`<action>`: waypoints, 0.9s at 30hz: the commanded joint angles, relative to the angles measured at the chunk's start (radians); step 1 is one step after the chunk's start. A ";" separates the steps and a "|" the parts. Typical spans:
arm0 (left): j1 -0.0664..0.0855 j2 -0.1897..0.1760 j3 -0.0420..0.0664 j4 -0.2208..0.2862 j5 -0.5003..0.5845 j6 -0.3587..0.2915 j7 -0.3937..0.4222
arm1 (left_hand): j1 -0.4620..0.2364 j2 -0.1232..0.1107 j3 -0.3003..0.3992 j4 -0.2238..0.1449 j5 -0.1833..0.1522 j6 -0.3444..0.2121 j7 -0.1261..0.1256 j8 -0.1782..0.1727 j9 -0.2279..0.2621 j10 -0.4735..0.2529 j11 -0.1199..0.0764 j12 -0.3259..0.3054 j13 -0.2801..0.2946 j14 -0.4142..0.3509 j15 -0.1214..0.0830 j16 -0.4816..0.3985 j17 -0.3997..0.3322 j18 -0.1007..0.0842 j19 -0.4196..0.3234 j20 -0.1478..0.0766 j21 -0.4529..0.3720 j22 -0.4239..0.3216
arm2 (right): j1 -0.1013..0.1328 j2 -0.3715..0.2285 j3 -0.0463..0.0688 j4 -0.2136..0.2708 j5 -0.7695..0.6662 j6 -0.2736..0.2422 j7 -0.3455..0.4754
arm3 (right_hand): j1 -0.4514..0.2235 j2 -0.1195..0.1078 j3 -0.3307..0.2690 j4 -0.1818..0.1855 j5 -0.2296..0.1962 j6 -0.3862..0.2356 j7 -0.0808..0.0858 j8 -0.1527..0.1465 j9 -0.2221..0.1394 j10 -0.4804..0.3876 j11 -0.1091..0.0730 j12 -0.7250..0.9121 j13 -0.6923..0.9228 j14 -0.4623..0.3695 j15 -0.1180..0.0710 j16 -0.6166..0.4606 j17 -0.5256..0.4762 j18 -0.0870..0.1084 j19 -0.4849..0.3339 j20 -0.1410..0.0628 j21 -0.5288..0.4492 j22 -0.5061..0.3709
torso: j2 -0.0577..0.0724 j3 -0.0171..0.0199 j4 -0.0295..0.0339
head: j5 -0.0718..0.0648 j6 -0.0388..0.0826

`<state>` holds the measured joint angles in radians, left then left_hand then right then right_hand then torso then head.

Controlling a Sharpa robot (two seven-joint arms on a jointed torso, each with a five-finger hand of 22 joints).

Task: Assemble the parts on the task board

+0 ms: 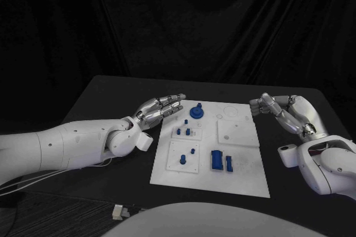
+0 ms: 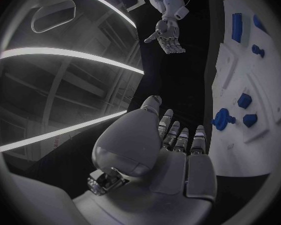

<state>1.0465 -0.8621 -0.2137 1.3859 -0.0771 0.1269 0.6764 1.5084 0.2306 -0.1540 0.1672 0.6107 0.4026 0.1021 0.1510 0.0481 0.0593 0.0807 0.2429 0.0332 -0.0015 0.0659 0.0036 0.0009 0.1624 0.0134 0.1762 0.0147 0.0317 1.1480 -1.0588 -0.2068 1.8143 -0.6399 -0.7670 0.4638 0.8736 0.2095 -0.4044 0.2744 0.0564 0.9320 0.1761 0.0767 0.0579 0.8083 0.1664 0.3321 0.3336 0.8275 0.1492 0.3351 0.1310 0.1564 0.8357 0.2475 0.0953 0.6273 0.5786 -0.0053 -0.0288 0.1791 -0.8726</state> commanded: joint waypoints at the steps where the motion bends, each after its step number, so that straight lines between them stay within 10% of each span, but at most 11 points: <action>1: 0.000 0.000 0.001 0.001 0.000 -0.002 0.000 | -0.465 -0.072 0.046 -0.050 -0.188 -0.121 -0.031 -0.045 -0.048 -0.059 -0.081 -0.073 -0.033 0.001 -0.066 -0.004 -0.001 -0.049 -0.013 -0.056 -0.015 -0.032 | 0.000 0.001 0.001 0.000 -0.002 0.000 -0.003 | -0.333 -0.076 0.156 -0.106 -0.056 -0.361 -0.070 -0.077 -0.058 -0.314 -0.069 -0.126 -0.125 -0.321 -0.062 -0.127 -0.049 -0.055 -0.324 -0.099 -0.095 -0.238 | 0.000 0.0000 0.0000 | -0.001 0.001; 3: 0.000 0.001 0.003 0.003 0.001 -0.012 -0.002 | -0.536 -0.083 0.054 -0.058 -0.216 -0.138 -0.102 -0.051 -0.048 -0.059 -0.081 -0.084 -0.033 0.001 -0.066 -0.004 -0.001 -0.049 -0.013 -0.066 -0.015 -0.032 | -0.002 0.005 0.004 -0.004 0.008 0.000 -0.002 | -0.503 -0.118 0.233 -0.159 -0.056 -0.539 -0.103 -0.077 -0.058 -0.468 -0.166 -0.190 -0.190 -0.479 -0.149 -0.192 -0.131 -0.156 -0.483 -0.145 -0.095 -0.359 | -0.001 0.0001 0.0006 | -0.004 0.006; 4: 0.000 0.002 0.005 0.004 0.002 -0.020 -0.003 | -0.576 -0.089 0.059 -0.062 -0.232 -0.149 -0.102 -0.055 -0.048 -0.059 -0.081 -0.091 -0.033 0.001 -0.066 -0.004 -0.001 -0.049 -0.013 -0.070 -0.015 -0.032 | -0.003 0.008 0.006 -0.007 0.016 0.000 -0.001 | -0.571 -0.135 0.265 -0.180 -0.056 -0.611 -0.176 -0.077 -0.058 -0.530 -0.166 -0.217 -0.216 -0.543 -0.149 -0.218 -0.131 -0.156 -0.548 -0.163 -0.095 -0.408 | -0.001 0.0002 0.0010 | -0.007 0.010; 5: 0.000 0.003 0.007 0.006 0.003 -0.029 -0.005 | -0.612 -0.095 0.062 -0.066 -0.247 -0.157 -0.102 -0.059 -0.048 -0.059 -0.081 -0.097 -0.033 0.001 -0.066 -0.004 -0.001 -0.049 -0.013 -0.074 -0.015 -0.032 | -0.005 0.013 0.010 -0.011 0.025 0.000 0.000 | -0.621 -0.209 0.288 -0.196 -0.056 -0.665 -0.176 -0.077 -0.058 -0.577 -0.166 -0.236 -0.236 -0.591 -0.149 -0.238 -0.131 -0.156 -0.597 -0.248 -0.095 -0.445 | -0.002 0.0003 0.0015 | -0.010 0.015; 12: 0.001 0.016 0.042 0.036 0.015 -0.177 -0.031 | -0.848 -0.130 0.154 -0.093 -0.343 -0.223 -0.102 -0.151 -0.048 -0.059 -0.081 -0.136 -0.033 0.001 -0.066 -0.004 -0.001 -0.077 -0.013 -0.098 -0.015 -0.032 | -0.027 0.077 0.057 -0.067 0.173 -0.001 0.013 | -0.874 -0.209 0.404 -0.274 -0.056 -0.932 -0.176 -0.077 -0.058 -0.808 -0.166 -0.332 -0.334 -0.827 -0.149 -0.335 -0.131 -0.156 -0.836 -0.248 -0.095 -0.627 | -0.011 0.0017 0.0093 | -0.058 0.089; 15: 0.001 0.024 0.063 0.055 0.023 -0.266 -0.046 | -0.922 -0.141 0.154 -0.167 -0.373 -0.243 -0.102 -0.151 -0.048 -0.059 -0.081 -0.148 -0.033 0.001 -0.066 -0.004 -0.001 -0.076 -0.013 -0.105 -0.015 -0.032 | -0.041 0.115 0.086 -0.101 0.262 -0.001 0.021 | -0.874 -0.209 0.404 -0.274 -0.056 -0.932 -0.176 -0.077 -0.058 -0.808 -0.166 -0.332 -0.334 -0.827 -0.149 -0.335 -0.131 -0.156 -0.836 -0.248 -0.095 -0.627 | -0.017 0.0026 0.0140 | -0.088 0.133; 16: 0.001 0.027 0.071 0.061 0.026 -0.298 -0.052 | -0.944 -0.145 0.154 -0.167 -0.382 -0.249 -0.102 -0.151 -0.048 -0.059 -0.081 -0.152 -0.033 0.001 -0.066 -0.004 -0.001 -0.083 -0.013 -0.176 -0.015 -0.032 | -0.045 0.129 0.096 -0.113 0.294 -0.001 0.024 | -0.874 -0.209 0.404 -0.274 -0.056 -0.932 -0.176 -0.077 -0.058 -0.808 -0.166 -0.332 -0.334 -0.827 -0.149 -0.335 -0.131 -0.156 -0.836 -0.248 -0.095 -0.627 | -0.019 0.0029 0.0157 | -0.098 0.149; 21: 0.002 0.042 0.109 0.094 0.039 -0.457 -0.080 | -1.042 -0.160 0.154 -0.167 -0.422 -0.276 -0.102 -0.151 -0.048 -0.059 -0.081 -0.167 -0.033 0.001 -0.066 -0.004 -0.001 -0.087 -0.013 -0.176 -0.015 -0.032 | -0.069 0.196 0.145 -0.172 0.449 -0.002 0.039 | -0.874 -0.209 0.404 -0.274 -0.056 -0.932 -0.176 -0.077 -0.058 -0.808 -0.166 -0.332 -0.334 -0.827 -0.149 -0.335 -0.131 -0.156 -0.836 -0.248 -0.095 -0.627 | -0.027 0.0042 0.0227 | -0.142 0.215; 22: 0.002 0.045 0.117 0.100 0.042 -0.489 -0.085 | -1.062 -0.231 0.154 -0.167 -0.430 -0.281 -0.102 -0.151 -0.048 -0.059 -0.081 -0.171 -0.033 0.001 -0.066 -0.004 -0.001 -0.090 -0.013 -0.176 -0.015 -0.032 | -0.073 0.208 0.154 -0.182 0.476 -0.002 0.041 | -0.874 -0.209 0.404 -0.274 -0.056 -0.932 -0.176 -0.077 -0.058 -0.808 -0.166 -0.332 -0.334 -0.827 -0.149 -0.335 -0.131 -0.156 -0.836 -0.248 -0.095 -0.627 | -0.029 0.0044 0.0238 | -0.148 0.226; 23: 0.002 0.048 0.124 0.107 0.045 -0.521 -0.091 | -1.081 -0.231 0.154 -0.167 -0.438 -0.286 -0.102 -0.151 -0.048 -0.059 -0.081 -0.243 -0.033 0.001 -0.066 -0.004 -0.001 -0.162 -0.013 -0.176 -0.015 -0.032 | -0.077 0.219 0.162 -0.191 0.501 -0.002 0.043 | -0.874 -0.209 0.404 -0.274 -0.056 -0.932 -0.176 -0.077 -0.058 -0.808 -0.166 -0.332 -0.334 -0.827 -0.149 -0.335 -0.131 -0.156 -0.836 -0.248 -0.095 -0.627 | -0.030 0.0045 0.0248 | -0.154 0.235; 27: 0.002 0.059 0.154 0.133 0.056 -0.646 -0.113 | -1.140 -0.231 0.154 -0.167 -0.461 -0.302 -0.102 -0.151 -0.048 -0.059 -0.081 -0.243 -0.033 0.001 -0.066 -0.004 -0.001 -0.162 -0.013 -0.176 -0.015 -0.032 | -0.089 0.252 0.187 -0.221 0.578 -0.003 0.051 | -0.874 -0.209 0.404 -0.274 -0.056 -0.932 -0.176 -0.077 -0.058 -0.808 -0.166 -0.332 -0.334 -0.827 -0.149 -0.335 -0.131 -0.156 -0.836 -0.248 -0.095 -0.627 | -0.033 0.0051 0.0276 | -0.172 0.262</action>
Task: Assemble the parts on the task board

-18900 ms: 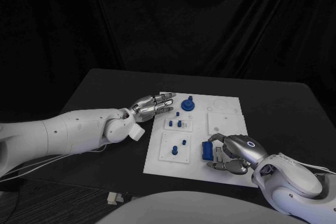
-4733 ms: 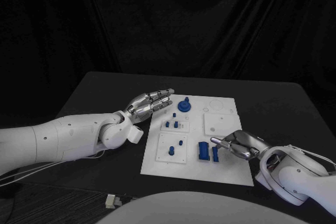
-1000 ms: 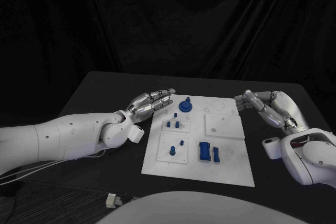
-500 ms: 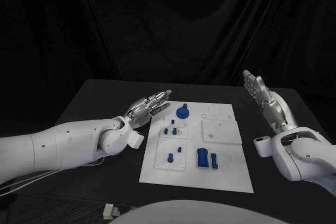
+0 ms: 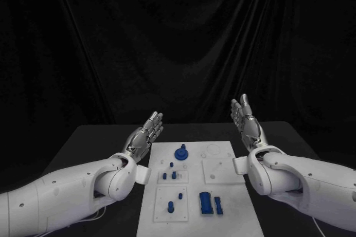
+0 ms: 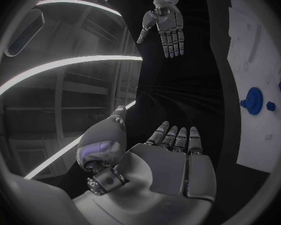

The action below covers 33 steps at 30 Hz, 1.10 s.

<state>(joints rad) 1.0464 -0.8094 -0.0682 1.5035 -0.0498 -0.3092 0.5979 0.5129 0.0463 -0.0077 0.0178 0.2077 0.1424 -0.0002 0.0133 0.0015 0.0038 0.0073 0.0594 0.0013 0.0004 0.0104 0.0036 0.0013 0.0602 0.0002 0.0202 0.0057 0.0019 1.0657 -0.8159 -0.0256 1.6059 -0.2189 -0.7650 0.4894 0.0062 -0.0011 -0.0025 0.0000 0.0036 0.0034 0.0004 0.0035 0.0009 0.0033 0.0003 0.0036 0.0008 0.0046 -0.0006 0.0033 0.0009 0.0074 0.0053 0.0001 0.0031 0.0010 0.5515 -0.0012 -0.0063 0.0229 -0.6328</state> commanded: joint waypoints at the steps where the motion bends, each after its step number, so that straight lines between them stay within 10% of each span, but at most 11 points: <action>1: 0.003 0.011 0.019 0.024 0.032 -0.254 -0.042 | -0.169 -0.046 0.008 -0.018 -0.068 -0.048 0.000 -0.013 -0.001 -0.004 -0.007 -0.059 -0.001 0.000 -0.010 -0.004 -0.001 -0.060 0.000 -0.020 -0.006 -0.002 | -0.010 0.018 0.013 -0.020 0.178 -0.005 0.027 | -0.006 0.001 0.002 0.000 -0.004 -0.003 0.000 -0.004 -0.001 -0.003 0.000 -0.004 -0.001 -0.005 0.001 -0.003 -0.001 -0.007 -0.005 0.000 -0.003 -0.001 | -0.007 0.0010 0.0058 | -0.019 0.028; 13: 0.004 0.029 0.068 0.066 0.050 -0.458 -0.078 | -0.303 -0.046 0.008 -0.018 -0.123 -0.142 0.000 -0.013 -0.001 -0.004 -0.007 -0.059 -0.001 0.000 -0.010 -0.004 -0.001 -0.060 0.000 -0.020 -0.006 -0.002 | -0.016 0.036 0.026 -0.036 0.219 -0.005 0.031 | -0.006 0.001 0.002 0.000 -0.004 -0.003 0.000 -0.004 -0.001 -0.003 0.000 -0.004 -0.001 -0.005 0.001 -0.003 -0.001 -0.007 -0.005 0.000 -0.003 -0.001 | -0.007 0.0012 0.0063 | -0.023 0.033; 17: 0.004 0.029 0.068 0.067 0.050 -0.461 -0.078 | -0.335 -0.046 0.008 -0.018 -0.136 -0.142 0.000 -0.013 -0.001 -0.004 -0.007 -0.059 -0.001 0.000 -0.010 -0.004 -0.001 -0.060 0.000 -0.020 -0.006 -0.002 | -0.016 0.036 0.026 -0.036 0.219 -0.005 0.031 | -0.006 0.001 0.002 0.000 -0.004 -0.003 0.000 -0.004 -0.001 -0.003 0.000 -0.004 -0.001 -0.005 0.001 -0.003 -0.001 -0.007 -0.005 0.000 -0.003 -0.001 | -0.007 0.0012 0.0063 | -0.023 0.033; 18: 0.004 0.029 0.068 0.067 0.050 -0.461 -0.078 | -0.341 -0.046 0.008 -0.018 -0.208 -0.142 0.000 -0.013 -0.001 -0.004 -0.007 -0.059 -0.001 0.000 -0.010 -0.004 -0.001 -0.060 0.000 -0.020 -0.006 -0.002 | -0.016 0.036 0.026 -0.036 0.219 -0.005 0.031 | -0.006 0.001 0.002 0.000 -0.004 -0.003 0.000 -0.004 -0.001 -0.003 0.000 -0.004 -0.001 -0.005 0.001 -0.003 -0.001 -0.007 -0.005 0.000 -0.003 -0.001 | -0.007 0.0012 0.0063 | -0.023 0.033; 33: 0.004 0.029 0.068 0.067 0.050 -0.461 -0.078 | -0.513 -0.046 0.008 -0.018 -0.208 -0.142 0.000 -0.013 -0.001 -0.004 -0.007 -0.059 -0.001 0.000 -0.010 -0.004 -0.001 -0.060 0.000 -0.020 -0.006 -0.002 | -0.016 0.036 0.026 -0.036 0.219 -0.005 0.031 | -0.006 0.001 0.002 0.000 -0.004 -0.003 0.000 -0.004 -0.001 -0.003 0.000 -0.004 -0.001 -0.005 0.001 -0.003 -0.001 -0.007 -0.005 0.000 -0.003 -0.001 | -0.007 0.0012 0.0063 | -0.023 0.033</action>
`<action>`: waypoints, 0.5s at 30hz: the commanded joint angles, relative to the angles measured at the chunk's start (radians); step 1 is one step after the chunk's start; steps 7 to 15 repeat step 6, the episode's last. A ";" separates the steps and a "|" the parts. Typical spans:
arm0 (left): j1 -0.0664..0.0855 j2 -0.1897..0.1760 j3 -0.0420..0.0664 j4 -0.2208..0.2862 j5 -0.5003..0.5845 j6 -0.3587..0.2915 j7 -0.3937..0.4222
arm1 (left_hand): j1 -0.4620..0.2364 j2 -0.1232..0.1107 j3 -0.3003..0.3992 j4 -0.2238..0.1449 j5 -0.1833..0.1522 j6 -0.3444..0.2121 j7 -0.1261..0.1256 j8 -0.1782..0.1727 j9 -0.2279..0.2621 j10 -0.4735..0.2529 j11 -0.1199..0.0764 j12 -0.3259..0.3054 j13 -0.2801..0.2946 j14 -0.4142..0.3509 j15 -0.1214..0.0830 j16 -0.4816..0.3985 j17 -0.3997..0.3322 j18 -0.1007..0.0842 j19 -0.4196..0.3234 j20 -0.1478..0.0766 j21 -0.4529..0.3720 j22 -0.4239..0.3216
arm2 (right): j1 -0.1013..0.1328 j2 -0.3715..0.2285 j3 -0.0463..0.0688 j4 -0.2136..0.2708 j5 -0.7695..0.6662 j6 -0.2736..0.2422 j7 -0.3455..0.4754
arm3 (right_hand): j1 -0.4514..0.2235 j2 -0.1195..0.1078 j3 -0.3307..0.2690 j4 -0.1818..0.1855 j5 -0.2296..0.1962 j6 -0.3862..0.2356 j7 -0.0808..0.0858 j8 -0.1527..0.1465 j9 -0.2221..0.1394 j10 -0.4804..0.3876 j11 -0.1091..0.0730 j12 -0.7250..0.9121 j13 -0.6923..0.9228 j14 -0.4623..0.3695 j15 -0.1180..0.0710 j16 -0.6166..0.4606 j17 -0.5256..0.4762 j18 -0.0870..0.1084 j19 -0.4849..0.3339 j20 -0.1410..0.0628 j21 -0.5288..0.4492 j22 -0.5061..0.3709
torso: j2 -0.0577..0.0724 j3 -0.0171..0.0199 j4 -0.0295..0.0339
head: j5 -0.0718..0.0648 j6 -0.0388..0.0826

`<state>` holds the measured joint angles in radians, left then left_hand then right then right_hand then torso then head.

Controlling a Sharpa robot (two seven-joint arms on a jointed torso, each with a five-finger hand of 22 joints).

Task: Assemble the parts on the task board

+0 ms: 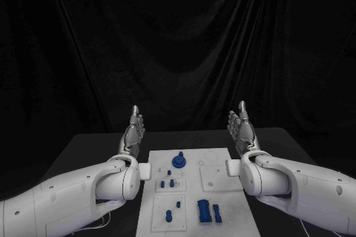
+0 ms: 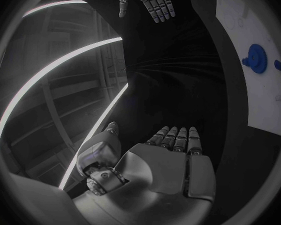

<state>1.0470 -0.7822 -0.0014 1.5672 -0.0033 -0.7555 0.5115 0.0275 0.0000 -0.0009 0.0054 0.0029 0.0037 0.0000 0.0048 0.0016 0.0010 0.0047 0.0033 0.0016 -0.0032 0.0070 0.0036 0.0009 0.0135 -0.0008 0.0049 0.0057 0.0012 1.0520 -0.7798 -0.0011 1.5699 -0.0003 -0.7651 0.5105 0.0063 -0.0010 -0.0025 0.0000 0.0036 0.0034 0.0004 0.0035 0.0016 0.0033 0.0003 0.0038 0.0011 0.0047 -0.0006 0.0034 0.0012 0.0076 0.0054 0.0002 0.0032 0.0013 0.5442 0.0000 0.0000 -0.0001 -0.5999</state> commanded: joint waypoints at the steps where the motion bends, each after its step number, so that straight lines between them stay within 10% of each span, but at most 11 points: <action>1: 0.003 0.002 0.001 0.003 0.003 -0.014 0.009 | -0.027 0.000 0.001 -0.005 -0.003 -0.004 0.000 -0.005 -0.002 -0.001 -0.005 -0.003 -0.002 0.003 -0.007 -0.004 -0.001 -0.013 0.001 -0.005 -0.006 -0.001 | -0.002 0.000 0.001 0.000 0.000 -0.005 0.009 | -0.006 0.001 0.002 0.000 -0.004 -0.003 0.000 -0.004 -0.002 -0.003 0.000 -0.004 -0.001 -0.005 0.001 -0.003 -0.001 -0.008 -0.005 0.000 -0.003 -0.001 | 0.000 0.0000 0.0000 | 0.000 0.000; 15: 0.003 0.002 0.001 0.003 0.003 -0.014 0.009 | -0.027 0.000 0.001 -0.005 -0.003 -0.004 0.000 -0.005 -0.002 -0.001 -0.005 -0.003 -0.002 0.003 -0.007 -0.004 -0.001 -0.013 0.001 -0.005 -0.006 -0.001 | -0.002 0.000 0.001 0.000 0.000 -0.005 0.009 | -0.006 0.001 0.002 0.000 -0.004 -0.003 0.000 -0.004 -0.002 -0.003 0.000 -0.004 -0.001 -0.005 0.001 -0.003 -0.001 -0.008 -0.005 0.000 -0.003 -0.001 | 0.000 0.0000 0.0000 | 0.000 0.000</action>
